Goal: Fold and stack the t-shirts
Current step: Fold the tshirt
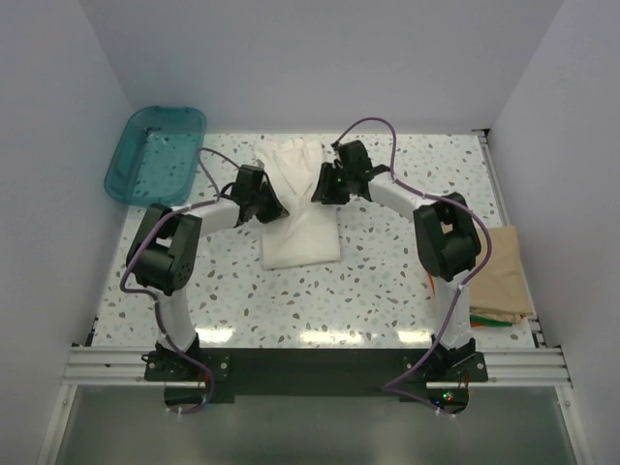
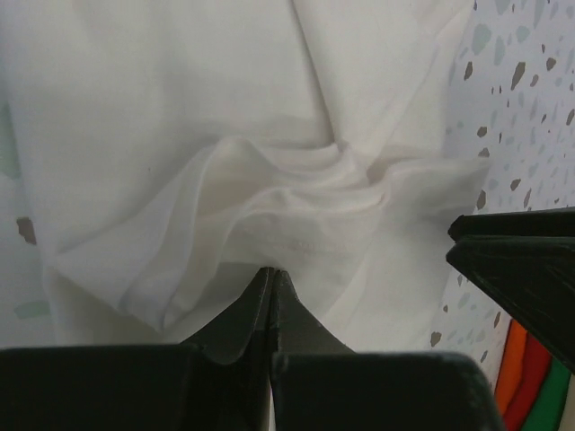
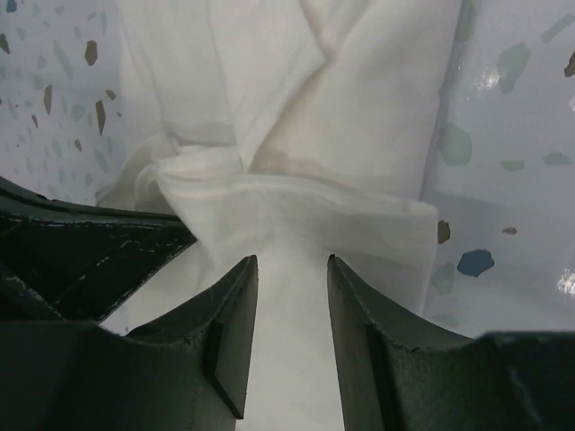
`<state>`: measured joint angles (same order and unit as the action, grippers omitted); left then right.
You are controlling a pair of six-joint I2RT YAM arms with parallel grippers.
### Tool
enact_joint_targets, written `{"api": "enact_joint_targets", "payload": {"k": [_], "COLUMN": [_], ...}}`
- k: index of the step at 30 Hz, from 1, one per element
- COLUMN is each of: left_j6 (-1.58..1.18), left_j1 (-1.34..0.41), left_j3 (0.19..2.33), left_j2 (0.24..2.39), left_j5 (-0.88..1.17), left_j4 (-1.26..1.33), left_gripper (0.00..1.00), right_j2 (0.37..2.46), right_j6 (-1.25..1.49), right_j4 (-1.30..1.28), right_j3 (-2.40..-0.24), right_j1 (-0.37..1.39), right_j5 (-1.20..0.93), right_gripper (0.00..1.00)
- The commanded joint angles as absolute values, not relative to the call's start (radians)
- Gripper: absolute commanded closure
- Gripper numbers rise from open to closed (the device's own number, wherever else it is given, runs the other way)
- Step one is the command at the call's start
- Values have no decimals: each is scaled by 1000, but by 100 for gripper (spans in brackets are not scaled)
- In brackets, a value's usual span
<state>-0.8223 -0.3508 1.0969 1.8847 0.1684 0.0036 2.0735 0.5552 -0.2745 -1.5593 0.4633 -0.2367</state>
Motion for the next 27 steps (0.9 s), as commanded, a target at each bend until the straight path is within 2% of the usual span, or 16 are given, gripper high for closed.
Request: {"api": "enact_joint_targets", "payload": {"k": [1,10,20,24,25,27], "left_j6": [-785,-761,-756,-730,-730,-742], "left_j1": [-302,-206,-190,-186,-186,-187], "left_j3": [1219,1243,1227,1223,1213,1157], "left_j2": [1940,2020,1984,1893,1872,1792], "left_j5": [176,184,242,222,215,195], "left_j4": [11,8,35,20,15,5], "left_gripper": [100,100,100,81,71,64], "right_j2": [2161,2273,2214,2123,2103,2028], "right_j6": [512,543,583,546,543,538], "right_j4": [-301,-314,-276,-299,-308,-333], "right_j3": [-1667,-1740,-1674,-1651,-1644,-1608], "right_j1": [450,368,325,327,325,327], "right_j5": [-261,-340,-428,-376,-362,-312], "right_gripper": [60,61,61,56,52,47]}}
